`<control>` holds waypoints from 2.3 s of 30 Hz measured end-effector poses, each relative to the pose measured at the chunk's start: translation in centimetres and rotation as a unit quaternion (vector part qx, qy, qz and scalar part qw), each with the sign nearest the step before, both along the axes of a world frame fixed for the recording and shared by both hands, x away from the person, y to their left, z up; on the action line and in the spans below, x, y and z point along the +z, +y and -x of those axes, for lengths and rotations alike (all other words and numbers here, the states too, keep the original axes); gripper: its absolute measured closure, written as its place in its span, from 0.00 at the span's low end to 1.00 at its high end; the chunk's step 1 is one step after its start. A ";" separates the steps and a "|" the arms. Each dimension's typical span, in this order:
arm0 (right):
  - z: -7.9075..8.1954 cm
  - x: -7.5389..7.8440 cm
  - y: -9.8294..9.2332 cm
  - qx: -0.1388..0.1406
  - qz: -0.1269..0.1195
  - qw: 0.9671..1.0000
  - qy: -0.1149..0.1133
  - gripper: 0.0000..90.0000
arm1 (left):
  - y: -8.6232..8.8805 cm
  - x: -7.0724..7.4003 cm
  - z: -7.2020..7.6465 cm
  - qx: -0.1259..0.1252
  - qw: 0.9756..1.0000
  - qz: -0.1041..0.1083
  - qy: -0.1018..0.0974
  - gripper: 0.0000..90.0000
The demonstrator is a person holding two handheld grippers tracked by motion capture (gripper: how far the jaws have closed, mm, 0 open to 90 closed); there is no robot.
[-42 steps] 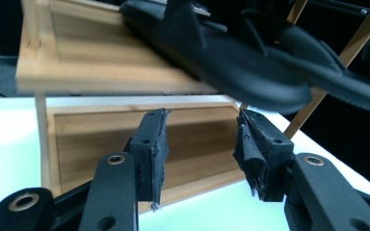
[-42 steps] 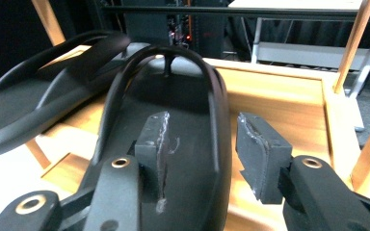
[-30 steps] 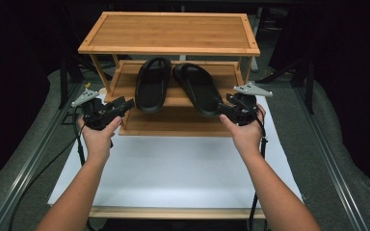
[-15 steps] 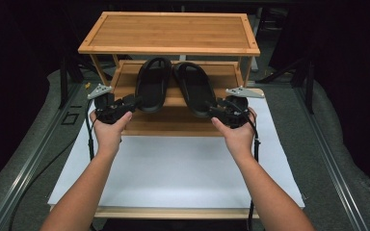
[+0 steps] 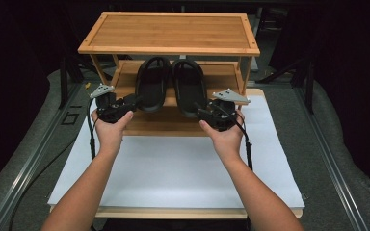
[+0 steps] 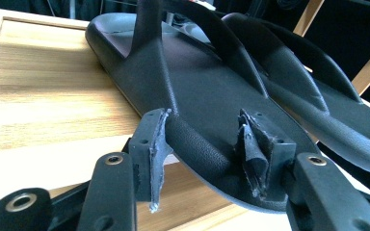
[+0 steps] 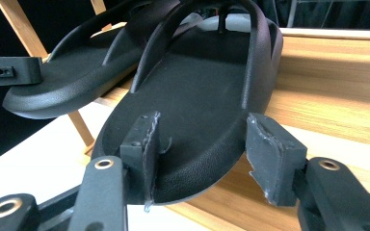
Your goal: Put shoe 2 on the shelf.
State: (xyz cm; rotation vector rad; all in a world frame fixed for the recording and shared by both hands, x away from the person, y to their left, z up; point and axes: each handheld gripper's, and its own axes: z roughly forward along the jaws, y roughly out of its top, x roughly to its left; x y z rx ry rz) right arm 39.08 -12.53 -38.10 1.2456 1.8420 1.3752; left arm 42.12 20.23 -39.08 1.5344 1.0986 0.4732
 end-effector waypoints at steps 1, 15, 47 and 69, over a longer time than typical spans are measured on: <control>0.0 -0.1 0.2 -0.002 -0.006 1.000 -0.004 0.52 | 0.0 0.0 0.0 0.001 1.000 -0.003 0.000 0.59; -0.7 -0.9 1.6 -0.030 -0.032 0.999 -0.025 0.52 | -0.4 0.1 -1.0 -0.002 1.000 -0.017 -0.006 0.59; -3.1 -0.8 3.2 -0.048 -0.056 0.997 -0.018 0.45 | -1.0 0.7 -2.8 -0.004 1.000 -0.007 -0.003 0.63; 0.5 0.9 0.7 0.004 -0.026 0.999 -0.035 0.47 | 0.8 1.6 1.5 -0.016 0.999 -0.007 -0.036 0.59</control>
